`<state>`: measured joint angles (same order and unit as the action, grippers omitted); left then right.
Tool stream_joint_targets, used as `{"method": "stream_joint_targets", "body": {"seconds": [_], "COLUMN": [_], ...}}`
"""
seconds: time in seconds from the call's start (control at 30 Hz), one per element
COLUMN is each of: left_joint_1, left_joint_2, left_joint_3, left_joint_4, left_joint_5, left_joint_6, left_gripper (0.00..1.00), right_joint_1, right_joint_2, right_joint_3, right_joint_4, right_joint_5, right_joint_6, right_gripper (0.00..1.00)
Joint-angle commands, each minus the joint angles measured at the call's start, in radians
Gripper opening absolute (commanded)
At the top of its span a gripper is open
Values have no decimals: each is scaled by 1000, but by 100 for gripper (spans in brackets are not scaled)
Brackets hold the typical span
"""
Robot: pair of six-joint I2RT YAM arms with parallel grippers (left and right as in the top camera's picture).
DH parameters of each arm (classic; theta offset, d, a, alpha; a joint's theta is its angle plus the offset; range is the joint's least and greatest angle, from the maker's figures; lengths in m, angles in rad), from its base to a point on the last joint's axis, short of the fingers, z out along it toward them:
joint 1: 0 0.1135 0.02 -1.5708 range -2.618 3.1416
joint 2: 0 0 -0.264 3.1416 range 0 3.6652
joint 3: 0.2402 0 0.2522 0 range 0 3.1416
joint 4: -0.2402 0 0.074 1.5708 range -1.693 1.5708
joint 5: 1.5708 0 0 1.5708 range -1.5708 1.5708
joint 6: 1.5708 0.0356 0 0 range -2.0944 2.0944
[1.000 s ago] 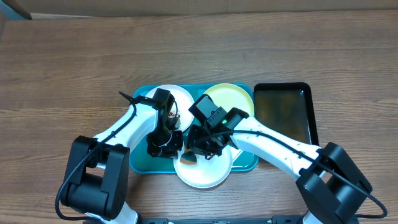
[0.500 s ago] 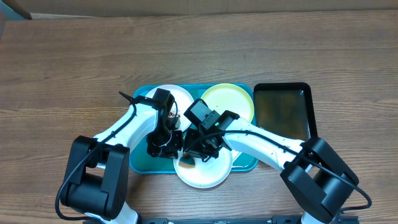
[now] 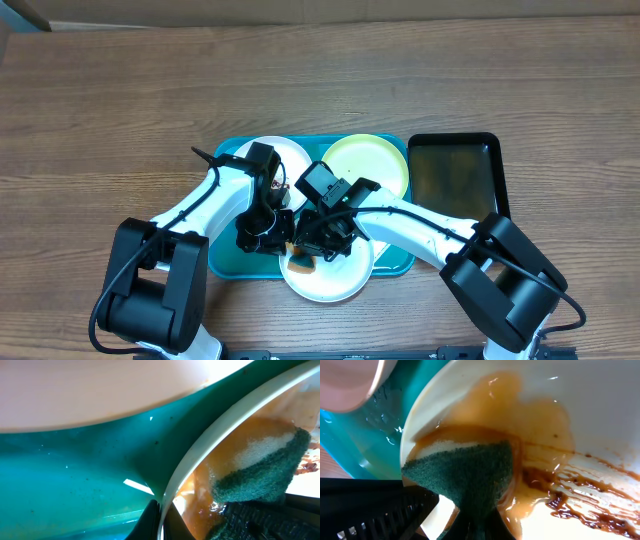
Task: Clean dirty plates on tray and stack at the side
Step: 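Scrub the bottom white plate with the sponge while left gripper holds it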
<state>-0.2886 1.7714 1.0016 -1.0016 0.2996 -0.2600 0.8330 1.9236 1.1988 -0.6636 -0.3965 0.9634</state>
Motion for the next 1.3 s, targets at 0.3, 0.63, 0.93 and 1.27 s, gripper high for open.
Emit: {"method": "stream_joint_targets", "body": {"seconds": [0.3,0.63,0.93,1.27], "left_joint_1": [-6,-6,-6,-6], "left_joint_2": [7,7,7,7], "left_joint_3": [15,15,15,15], "left_joint_4": [-8,-21,-21,-18], "left_joint_5": [-43,-71,-71,-71], "left_joint_6": [-18,-18,-18,-18], "left_gripper": [4,4,4,4], "right_joint_1": [-102,-122,-122,-115], "right_joint_2": [34,28,-97,-121], "right_joint_3": [-8,-8,27,39], "right_joint_4": [-165,-256,-318,-308], "right_joint_5": [135,195,228,196], "right_joint_6": [-90,-184,-467,-723], "right_gripper": [4,4,4,4]}}
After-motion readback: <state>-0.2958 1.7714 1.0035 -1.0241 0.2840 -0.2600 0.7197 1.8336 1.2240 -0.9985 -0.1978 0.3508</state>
